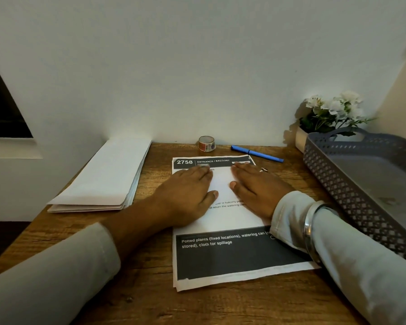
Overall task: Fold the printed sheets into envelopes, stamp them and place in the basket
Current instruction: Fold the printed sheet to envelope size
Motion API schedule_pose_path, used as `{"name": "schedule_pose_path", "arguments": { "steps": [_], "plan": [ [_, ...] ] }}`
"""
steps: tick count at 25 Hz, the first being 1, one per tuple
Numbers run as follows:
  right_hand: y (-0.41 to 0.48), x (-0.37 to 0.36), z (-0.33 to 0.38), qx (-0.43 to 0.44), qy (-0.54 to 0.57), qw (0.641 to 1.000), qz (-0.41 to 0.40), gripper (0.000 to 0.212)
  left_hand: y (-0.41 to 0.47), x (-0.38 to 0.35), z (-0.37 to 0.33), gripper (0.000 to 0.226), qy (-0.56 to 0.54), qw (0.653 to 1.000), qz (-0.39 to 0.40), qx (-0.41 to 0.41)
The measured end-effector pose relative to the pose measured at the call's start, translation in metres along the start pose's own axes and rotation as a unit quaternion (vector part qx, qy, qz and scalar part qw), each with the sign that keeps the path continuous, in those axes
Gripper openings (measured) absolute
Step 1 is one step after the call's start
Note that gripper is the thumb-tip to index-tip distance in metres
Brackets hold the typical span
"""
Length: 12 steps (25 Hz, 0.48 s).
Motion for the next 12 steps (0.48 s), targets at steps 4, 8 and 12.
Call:
{"name": "schedule_pose_path", "arguments": {
  "steps": [4, 8, 12],
  "plan": [
    [-0.001, 0.0, 0.002, 0.004, 0.003, 1.0, 0.016, 0.064, -0.027, -0.01, 0.031, 0.084, 0.007, 0.999, 0.005, 0.042],
    [-0.002, 0.001, 0.001, -0.018, -0.046, 0.999, 0.009, 0.07, -0.042, -0.012, 0.044, 0.1, -0.003, 0.998, 0.011, 0.065],
    [-0.001, -0.008, 0.053, 0.101, -0.041, 0.994, 0.006, 0.07, -0.041, -0.013, 0.044, 0.107, -0.006, 0.998, 0.015, 0.067]
  ]
}}
Point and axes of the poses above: each hand's wrist, its own y-axis towards the middle knuckle, its own x-axis out of the back of the hand, z = x × y, the point moved 9 cm from there along y, towards the middle knuckle, and after that the axes turned 13 degrees about x, right-handed, at the moved point
